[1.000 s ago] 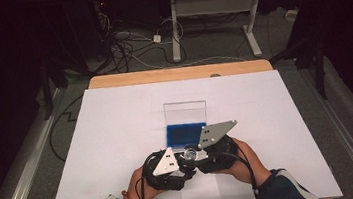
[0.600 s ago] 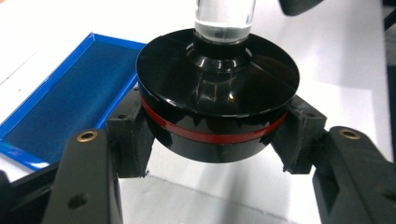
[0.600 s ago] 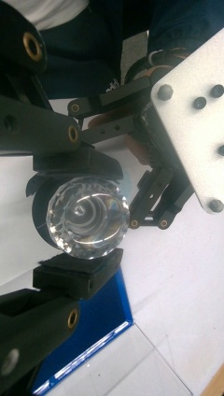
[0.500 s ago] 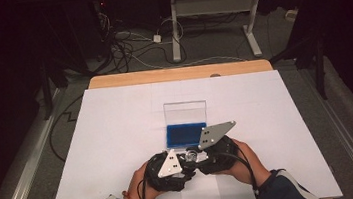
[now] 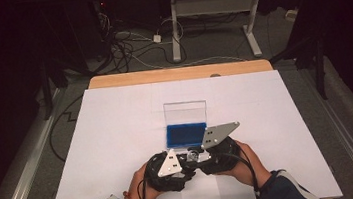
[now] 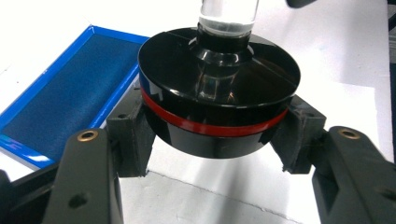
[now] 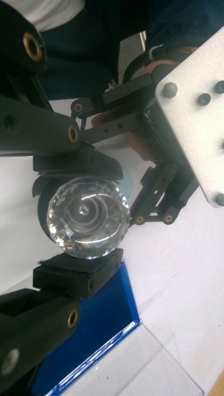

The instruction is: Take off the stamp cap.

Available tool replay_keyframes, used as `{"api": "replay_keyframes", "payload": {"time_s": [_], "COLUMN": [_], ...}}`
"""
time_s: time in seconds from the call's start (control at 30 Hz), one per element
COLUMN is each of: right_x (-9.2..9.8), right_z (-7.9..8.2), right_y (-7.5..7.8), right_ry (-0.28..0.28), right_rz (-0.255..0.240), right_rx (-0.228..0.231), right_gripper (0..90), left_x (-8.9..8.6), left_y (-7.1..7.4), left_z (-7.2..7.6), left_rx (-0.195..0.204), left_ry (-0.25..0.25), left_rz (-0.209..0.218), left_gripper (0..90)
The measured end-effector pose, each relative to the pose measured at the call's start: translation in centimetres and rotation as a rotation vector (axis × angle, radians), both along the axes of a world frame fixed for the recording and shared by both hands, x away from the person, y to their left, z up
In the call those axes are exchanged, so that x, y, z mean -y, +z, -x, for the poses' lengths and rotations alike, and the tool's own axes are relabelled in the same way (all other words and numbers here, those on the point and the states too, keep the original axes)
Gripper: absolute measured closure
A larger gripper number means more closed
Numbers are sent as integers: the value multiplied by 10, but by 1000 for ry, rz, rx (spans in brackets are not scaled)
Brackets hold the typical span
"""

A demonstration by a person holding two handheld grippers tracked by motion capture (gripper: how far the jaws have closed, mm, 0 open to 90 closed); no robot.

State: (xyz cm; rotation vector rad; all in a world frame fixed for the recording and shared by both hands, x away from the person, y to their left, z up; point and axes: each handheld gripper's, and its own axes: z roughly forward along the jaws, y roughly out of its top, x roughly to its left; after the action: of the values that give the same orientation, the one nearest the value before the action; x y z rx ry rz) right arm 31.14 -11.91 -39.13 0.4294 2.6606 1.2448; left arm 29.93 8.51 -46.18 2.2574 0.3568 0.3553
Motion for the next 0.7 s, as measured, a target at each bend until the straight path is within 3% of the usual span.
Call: {"api": "replay_keyframes", "payload": {"time_s": [0.2, 0.23, 0.27, 0.3, 0.33, 0.37, 0.4, 0.43, 0.47, 0.5, 0.53, 0.6, 0.63, 0.7], "right_x": [0, 0, 3, 3, 9, 9, 12, 12, 17, 17, 17, 19, 17, 16], "right_z": [2, 4, 5, 5, 7, 7, 5, 5, 0, 0, -1, 0, 1, 0], "right_y": [0, 0, 3, 3, 12, 12, 10, 10, 9, 9, 9, 11, 10, 9], "right_ry": [-4, 3, -8, -8, -5, -5, -4, -4, -29, -29, -32, -22, -22, -20], "right_rz": [0, 4, -14, -14, -27, -27, -46, -46, -59, -59, -59, -77, -59, -61], "right_rx": [10, 26, 59, 59, 57, 57, 54, 54, 38, 38, 46, 35, 42, 35], "right_gripper": [571, 575, 575, 575, 575, 575, 575, 575, 575, 575, 575, 575, 575, 575], "left_x": [-2, -3, -17, -17, -24, -23, -22, -21, -19, -17, -15, -14, -13, -10], "left_y": [-1, -1, -8, -8, -2, 5, 12, 13, 12, 11, 10, 8, 7, 7], "left_z": [-2, -3, -12, -12, -12, -7, -3, -4, -3, -2, -1, -2, -2, -1], "left_rx": [-19, -35, -94, -94, -45, 23, 45, 31, 43, 51, 48, 39, 39, 40], "left_ry": [-7, 2, 67, 67, 69, 56, 53, 47, 58, 53, 39, 52, 49, 21], "left_rz": [11, 2, 101, 101, 127, 107, 101, 101, 84, 67, 61, 64, 59, 49], "left_gripper": [372, 827, 877, 877, 874, 874, 780, 780, 681, 681, 625, 638, 456, 449]}}
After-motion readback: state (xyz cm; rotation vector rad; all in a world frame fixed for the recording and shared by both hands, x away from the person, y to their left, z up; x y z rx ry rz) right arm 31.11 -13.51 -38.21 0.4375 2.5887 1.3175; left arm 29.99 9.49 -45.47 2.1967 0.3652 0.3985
